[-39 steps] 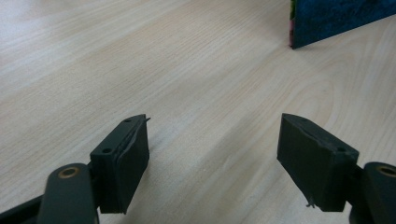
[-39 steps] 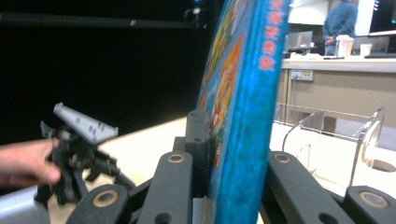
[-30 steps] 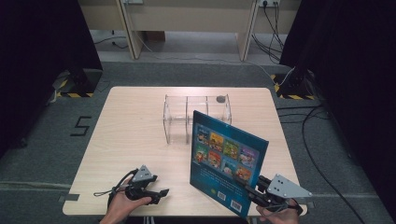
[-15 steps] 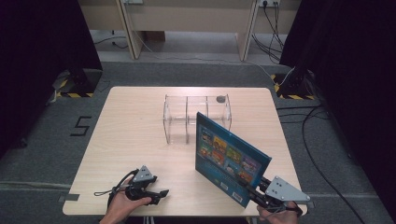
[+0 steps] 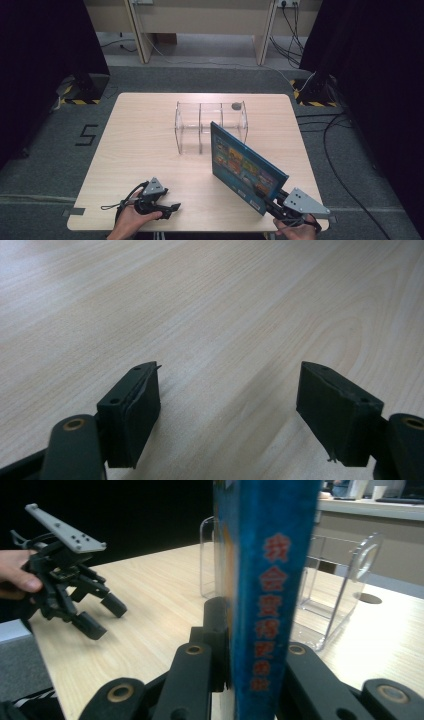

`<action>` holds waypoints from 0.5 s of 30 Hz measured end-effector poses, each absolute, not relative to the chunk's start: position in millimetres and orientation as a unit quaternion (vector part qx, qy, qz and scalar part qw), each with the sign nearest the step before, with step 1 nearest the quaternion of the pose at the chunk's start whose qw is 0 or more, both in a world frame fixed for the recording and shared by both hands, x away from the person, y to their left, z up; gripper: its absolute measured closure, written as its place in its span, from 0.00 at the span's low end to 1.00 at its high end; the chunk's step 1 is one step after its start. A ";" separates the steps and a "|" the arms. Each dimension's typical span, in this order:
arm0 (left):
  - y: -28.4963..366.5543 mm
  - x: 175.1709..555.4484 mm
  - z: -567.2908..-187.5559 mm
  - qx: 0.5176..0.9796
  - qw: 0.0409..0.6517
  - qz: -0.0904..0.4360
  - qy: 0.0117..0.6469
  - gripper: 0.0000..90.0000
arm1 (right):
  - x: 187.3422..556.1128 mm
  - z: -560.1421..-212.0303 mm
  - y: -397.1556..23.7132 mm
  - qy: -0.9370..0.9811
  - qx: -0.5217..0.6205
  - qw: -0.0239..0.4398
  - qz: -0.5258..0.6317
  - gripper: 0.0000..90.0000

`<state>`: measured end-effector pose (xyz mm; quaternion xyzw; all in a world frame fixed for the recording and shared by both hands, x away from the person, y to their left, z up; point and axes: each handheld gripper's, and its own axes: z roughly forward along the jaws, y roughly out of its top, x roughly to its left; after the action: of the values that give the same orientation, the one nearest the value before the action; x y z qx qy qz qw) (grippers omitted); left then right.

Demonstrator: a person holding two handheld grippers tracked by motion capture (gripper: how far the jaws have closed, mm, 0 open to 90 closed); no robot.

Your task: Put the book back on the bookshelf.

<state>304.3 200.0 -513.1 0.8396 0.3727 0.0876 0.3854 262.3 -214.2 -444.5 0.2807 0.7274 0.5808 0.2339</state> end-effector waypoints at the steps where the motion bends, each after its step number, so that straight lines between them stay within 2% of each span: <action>1: 199.8 304.3 -513.2 0.840 0.386 0.088 0.372 0.27 | 263.2 -444.9 -214.8 0.725 0.281 0.236 0.583 0.91; 15: 198.6 304.2 -513.6 0.840 0.386 0.089 0.370 0.27 | 269.8 -450.1 -214.8 0.706 0.308 0.242 0.589 0.88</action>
<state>304.2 198.6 -513.6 0.8405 0.3696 0.0892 0.3861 269.8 -214.8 -450.1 0.3078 0.7064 0.5895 0.2423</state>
